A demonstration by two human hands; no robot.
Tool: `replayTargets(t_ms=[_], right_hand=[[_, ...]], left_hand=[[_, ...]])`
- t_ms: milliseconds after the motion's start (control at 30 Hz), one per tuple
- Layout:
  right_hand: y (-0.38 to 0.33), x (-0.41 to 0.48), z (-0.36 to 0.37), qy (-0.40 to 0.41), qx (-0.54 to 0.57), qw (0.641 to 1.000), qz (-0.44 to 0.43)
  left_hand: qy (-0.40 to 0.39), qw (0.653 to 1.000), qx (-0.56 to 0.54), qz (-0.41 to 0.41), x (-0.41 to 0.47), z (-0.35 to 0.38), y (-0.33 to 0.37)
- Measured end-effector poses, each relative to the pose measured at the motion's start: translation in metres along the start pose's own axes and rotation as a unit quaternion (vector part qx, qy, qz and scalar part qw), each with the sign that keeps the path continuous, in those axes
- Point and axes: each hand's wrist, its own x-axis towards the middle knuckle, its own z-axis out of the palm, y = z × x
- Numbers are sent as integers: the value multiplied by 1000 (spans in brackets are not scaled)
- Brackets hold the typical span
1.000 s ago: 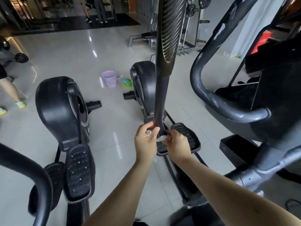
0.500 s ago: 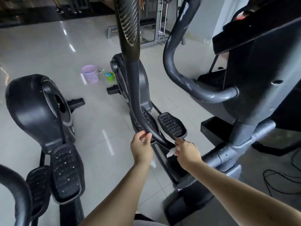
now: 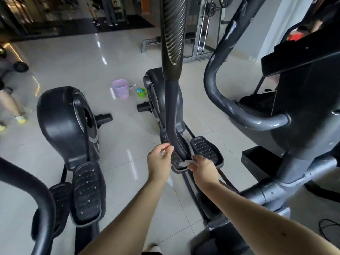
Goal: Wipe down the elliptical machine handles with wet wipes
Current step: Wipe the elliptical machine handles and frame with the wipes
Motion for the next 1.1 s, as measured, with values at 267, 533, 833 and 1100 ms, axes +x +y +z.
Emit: replayTargets(t_ms=[267,533,833,1100], right_hand=[[-90,24,-34,71,182,971,-136],[-151,2,-114,131,420,883,-165],[-137,-34,-120,116,472,860,-154],[-111,-50,-70,-30,432,891,-140]], left_hand=[[-31,999,4,41,9,-24,55],[-33,996,-22,75,-8,-34,104],[-66,987,-41,140,-47,-53,132],[-57,986,35,156,-72,-65,103]])
